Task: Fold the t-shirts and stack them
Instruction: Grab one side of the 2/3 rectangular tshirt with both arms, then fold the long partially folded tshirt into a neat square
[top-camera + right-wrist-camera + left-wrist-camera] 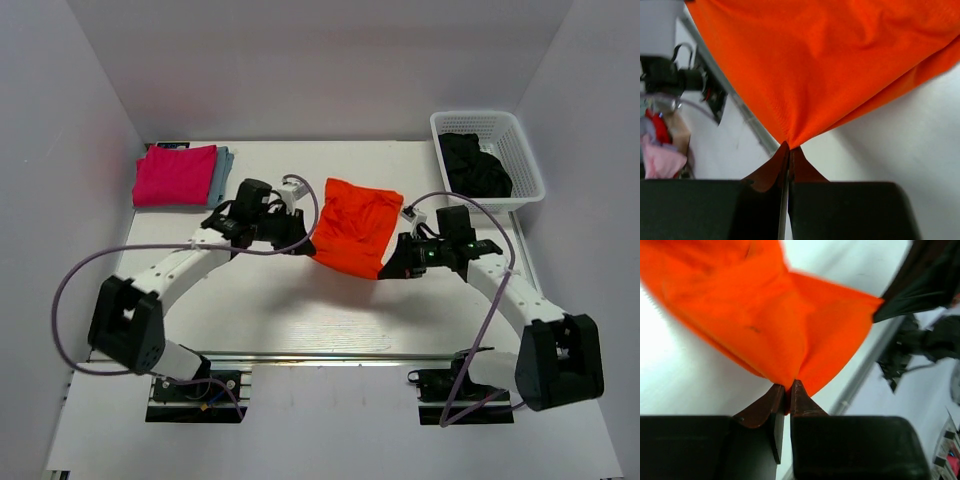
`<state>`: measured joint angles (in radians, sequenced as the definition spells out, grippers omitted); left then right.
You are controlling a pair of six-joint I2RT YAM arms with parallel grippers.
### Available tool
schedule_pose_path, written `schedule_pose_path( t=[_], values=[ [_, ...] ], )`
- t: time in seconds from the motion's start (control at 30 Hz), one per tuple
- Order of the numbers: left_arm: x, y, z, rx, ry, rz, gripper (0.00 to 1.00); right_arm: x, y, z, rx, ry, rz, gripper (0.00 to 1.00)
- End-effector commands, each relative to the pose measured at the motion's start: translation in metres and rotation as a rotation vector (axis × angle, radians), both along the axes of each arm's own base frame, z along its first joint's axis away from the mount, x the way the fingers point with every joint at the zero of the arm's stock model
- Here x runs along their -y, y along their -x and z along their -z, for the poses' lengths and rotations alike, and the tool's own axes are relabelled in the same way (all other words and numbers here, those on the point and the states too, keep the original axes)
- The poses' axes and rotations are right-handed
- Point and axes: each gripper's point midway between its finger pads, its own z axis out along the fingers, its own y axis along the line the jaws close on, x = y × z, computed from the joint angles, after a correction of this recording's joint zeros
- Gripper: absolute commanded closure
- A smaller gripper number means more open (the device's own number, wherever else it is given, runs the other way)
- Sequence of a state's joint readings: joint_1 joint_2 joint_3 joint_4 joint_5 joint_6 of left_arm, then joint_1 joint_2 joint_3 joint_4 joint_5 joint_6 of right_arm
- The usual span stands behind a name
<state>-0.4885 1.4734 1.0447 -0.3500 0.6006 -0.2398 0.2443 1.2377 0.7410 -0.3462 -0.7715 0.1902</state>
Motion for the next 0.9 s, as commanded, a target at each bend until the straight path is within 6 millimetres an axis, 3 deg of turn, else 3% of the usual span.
schedule_pose_path(
  t=[0.0,0.13,0.33,0.37,0.53,0.63,0.73,0.87],
  values=[
    [-0.002,0.027,-0.031,0.022,0.074,0.062,1.00,-0.002,0.035,-0.029,0.016,-0.069,-0.147,1.00],
    [-0.005,0.040,-0.055,0.044,0.101,0.081,1.00,-0.003,0.048,-0.056,0.121,-0.120,-0.184,1.00],
    [-0.010,0.031,-0.077,0.092,0.113,0.053,1.00,-0.001,0.038,-0.057,0.167,-0.097,-0.149,1.00],
    [-0.010,0.028,-0.072,0.084,0.101,0.043,1.00,-0.001,0.036,-0.056,0.155,-0.096,-0.148,1.00],
    [-0.006,0.008,-0.064,0.065,0.074,-0.002,1.00,-0.002,0.004,-0.066,0.226,-0.076,-0.061,1.00],
    [-0.006,-0.007,-0.055,0.040,0.038,-0.058,1.00,0.005,-0.016,-0.057,0.216,-0.009,0.033,1.00],
    [-0.005,-0.025,-0.063,0.070,0.038,-0.097,1.00,0.006,-0.033,-0.058,0.222,0.000,0.090,1.00],
    [-0.009,-0.042,-0.058,0.068,0.006,-0.176,1.00,0.005,-0.053,-0.068,0.260,-0.012,0.127,1.00]
  ],
)
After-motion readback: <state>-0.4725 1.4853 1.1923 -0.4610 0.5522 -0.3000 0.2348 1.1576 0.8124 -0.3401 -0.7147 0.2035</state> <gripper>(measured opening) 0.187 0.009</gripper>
